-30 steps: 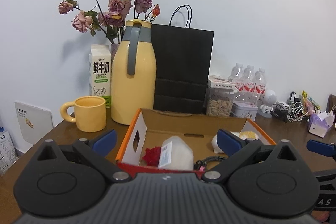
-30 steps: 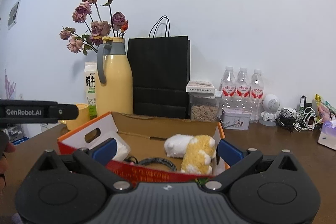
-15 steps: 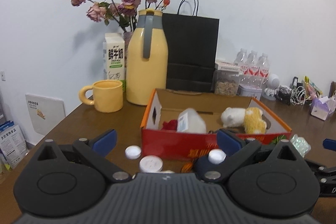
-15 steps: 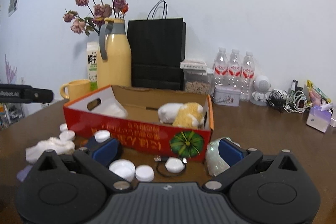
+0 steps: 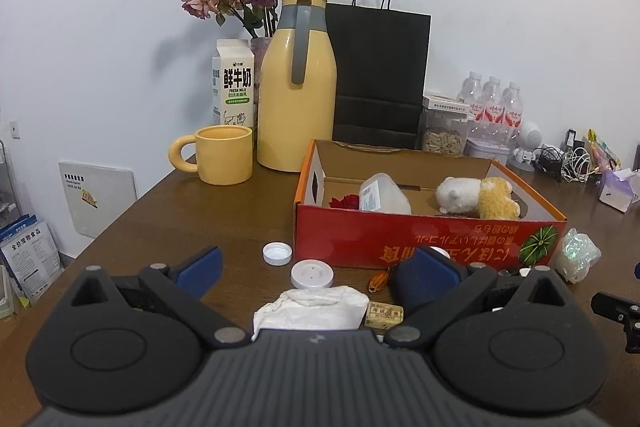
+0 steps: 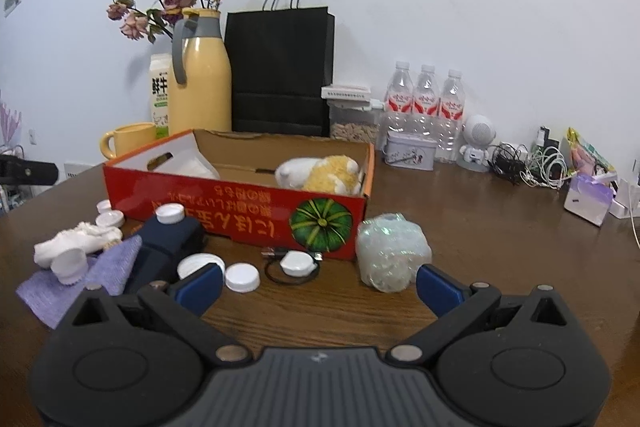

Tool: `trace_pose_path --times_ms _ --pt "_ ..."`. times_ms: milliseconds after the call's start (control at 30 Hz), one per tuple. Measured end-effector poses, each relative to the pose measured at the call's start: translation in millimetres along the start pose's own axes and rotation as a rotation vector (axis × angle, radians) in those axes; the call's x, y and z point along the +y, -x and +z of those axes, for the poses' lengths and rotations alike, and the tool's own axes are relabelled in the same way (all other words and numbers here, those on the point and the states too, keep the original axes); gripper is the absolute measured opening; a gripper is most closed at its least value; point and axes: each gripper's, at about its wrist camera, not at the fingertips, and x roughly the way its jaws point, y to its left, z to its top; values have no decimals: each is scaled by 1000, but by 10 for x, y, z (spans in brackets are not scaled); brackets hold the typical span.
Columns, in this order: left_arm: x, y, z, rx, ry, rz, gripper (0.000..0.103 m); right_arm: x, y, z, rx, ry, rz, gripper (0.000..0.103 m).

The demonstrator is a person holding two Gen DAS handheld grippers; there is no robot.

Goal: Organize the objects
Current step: 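Move the right tool back to the table and grasp the clear plastic bag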

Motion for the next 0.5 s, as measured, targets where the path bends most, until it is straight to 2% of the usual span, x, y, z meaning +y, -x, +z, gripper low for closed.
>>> trace_pose_path --times_ms 233,367,500 --pt "9 -12 -27 12 -1 2 103 -188 -184 20 31 1 -41 103" --pt "23 -14 -26 12 -1 11 103 -383 -470 122 75 -10 -90 103" --pt "32 -34 -32 21 4 24 103 -513 -809 220 125 -24 -101 103"
